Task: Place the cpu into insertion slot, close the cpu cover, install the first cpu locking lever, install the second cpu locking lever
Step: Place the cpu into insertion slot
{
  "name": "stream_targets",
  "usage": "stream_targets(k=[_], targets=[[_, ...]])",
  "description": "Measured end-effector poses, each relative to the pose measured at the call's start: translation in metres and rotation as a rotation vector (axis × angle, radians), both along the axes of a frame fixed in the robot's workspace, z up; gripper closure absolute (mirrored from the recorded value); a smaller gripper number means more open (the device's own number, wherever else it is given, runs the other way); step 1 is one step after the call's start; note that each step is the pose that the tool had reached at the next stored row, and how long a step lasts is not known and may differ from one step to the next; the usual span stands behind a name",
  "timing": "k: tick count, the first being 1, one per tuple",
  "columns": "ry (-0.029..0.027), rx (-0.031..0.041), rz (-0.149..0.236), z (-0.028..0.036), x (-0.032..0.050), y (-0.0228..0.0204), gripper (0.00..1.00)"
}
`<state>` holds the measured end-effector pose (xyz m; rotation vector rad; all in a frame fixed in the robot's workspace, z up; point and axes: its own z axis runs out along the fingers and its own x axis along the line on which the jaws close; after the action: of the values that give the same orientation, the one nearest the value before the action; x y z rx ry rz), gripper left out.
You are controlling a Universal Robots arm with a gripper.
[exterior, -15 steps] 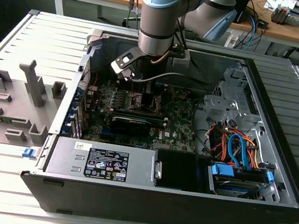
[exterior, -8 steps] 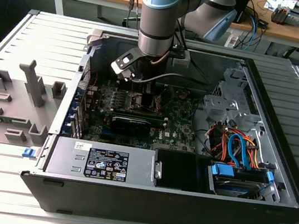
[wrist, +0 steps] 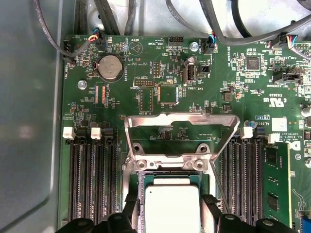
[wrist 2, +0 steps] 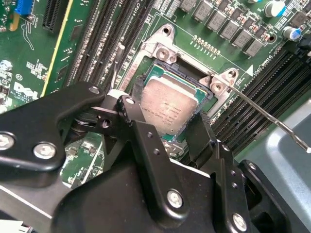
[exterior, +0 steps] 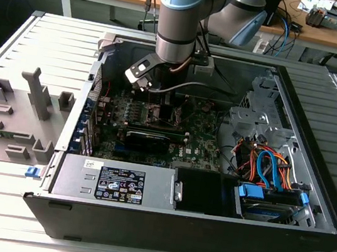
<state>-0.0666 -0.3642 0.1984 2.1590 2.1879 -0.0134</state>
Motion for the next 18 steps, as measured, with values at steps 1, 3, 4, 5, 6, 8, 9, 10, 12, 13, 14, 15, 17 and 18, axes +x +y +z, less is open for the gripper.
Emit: stream_targets(k=[1, 3, 4, 5, 6, 8, 9, 10, 12, 13, 14, 15, 17, 18], targets=[[0.0000, 0.0001, 0.000, 0.0000, 0.0000, 0.0001, 0.38], [0.0000, 0.0001, 0.000, 0.0002, 0.0001, 0.0002, 0.38], [0.0000, 0.0000, 0.000, 0.0012, 0.0001, 0.0001, 0.38], [0.0000, 0.0001, 0.000, 0.0023, 0.0001, 0.0002, 0.38], [-0.0001, 0.0002, 0.000, 0.0029, 0.0001, 0.0002, 0.38], [-0.0001, 0.0002, 0.000, 0.0031, 0.0000, 0.0000, 0.38], [0.0000, 0.0001, 0.000, 0.0031, 0.0000, -0.0001, 0.38], [0.0000, 0.0001, 0.000, 0.0031, 0.0001, -0.0001, 0.38], [0.0001, -0.0002, 0.000, 0.0056, 0.0000, -0.0003, 0.38], [-0.0001, 0.0006, 0.000, 0.0090, 0.0000, -0.0002, 0.38], [0.0000, 0.0009, 0.000, 0.0124, 0.0001, -0.0001, 0.38], [-0.0001, 0.0010, 0.000, 0.0134, 0.0001, -0.0001, 0.38], [0.0001, 0.0008, 0.000, 0.0140, 0.0001, -0.0023, 0.53], [0.0001, 0.0010, 0.000, 0.0138, 0.0001, -0.0042, 0.59]])
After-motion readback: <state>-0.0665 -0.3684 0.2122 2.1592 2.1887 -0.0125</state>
